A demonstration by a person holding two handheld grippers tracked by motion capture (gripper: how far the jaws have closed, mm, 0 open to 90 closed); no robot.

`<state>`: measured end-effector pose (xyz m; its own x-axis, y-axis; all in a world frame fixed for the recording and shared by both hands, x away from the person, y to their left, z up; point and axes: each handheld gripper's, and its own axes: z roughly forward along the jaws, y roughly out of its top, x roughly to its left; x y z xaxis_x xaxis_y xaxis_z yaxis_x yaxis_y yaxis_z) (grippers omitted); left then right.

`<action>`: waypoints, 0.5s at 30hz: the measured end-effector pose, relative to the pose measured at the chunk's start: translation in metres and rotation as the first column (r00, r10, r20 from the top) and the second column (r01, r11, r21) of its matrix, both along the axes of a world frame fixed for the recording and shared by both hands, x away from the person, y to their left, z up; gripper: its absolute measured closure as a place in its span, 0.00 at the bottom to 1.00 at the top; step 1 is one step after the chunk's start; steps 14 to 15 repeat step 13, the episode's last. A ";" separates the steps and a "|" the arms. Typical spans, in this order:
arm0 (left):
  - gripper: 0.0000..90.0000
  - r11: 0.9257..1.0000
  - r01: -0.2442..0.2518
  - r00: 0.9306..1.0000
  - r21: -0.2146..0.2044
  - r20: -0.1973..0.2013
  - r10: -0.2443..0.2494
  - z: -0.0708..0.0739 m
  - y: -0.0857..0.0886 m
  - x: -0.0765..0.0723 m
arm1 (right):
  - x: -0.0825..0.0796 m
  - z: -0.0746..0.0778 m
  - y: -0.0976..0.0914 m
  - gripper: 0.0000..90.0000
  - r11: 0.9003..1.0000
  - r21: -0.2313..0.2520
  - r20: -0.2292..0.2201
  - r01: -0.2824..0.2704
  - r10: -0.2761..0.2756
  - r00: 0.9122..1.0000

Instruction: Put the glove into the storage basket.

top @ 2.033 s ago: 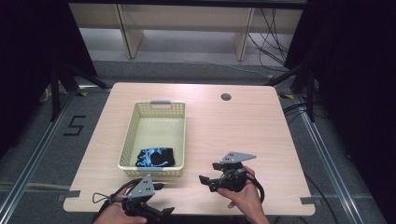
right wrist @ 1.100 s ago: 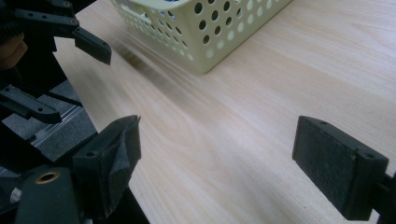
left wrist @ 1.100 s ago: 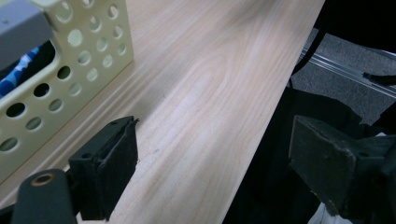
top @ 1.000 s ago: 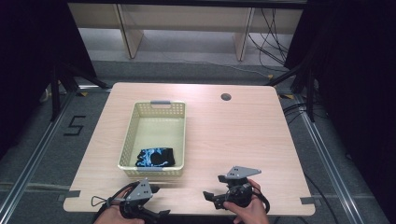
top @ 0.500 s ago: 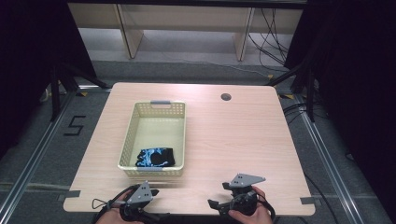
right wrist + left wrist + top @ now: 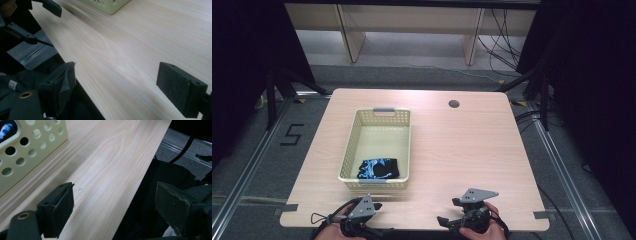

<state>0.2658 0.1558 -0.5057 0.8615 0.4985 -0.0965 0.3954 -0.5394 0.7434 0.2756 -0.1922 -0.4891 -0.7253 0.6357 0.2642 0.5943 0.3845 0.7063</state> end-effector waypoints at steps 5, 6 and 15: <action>0.17 1.000 -0.010 1.000 -0.007 -0.004 0.010 0.000 0.000 0.000 | 0.001 -0.001 0.000 0.19 1.000 0.014 -0.010 -0.012 0.012 1.000; 0.17 1.000 -0.010 1.000 -0.007 -0.004 0.010 0.000 0.000 0.000 | 0.001 -0.001 0.000 0.19 1.000 0.014 -0.010 -0.012 0.012 1.000; 0.17 0.999 -0.036 0.999 -0.041 -0.036 0.034 -0.001 -0.002 -0.002 | -0.001 0.000 0.001 0.19 1.000 0.004 -0.022 0.005 -0.005 1.000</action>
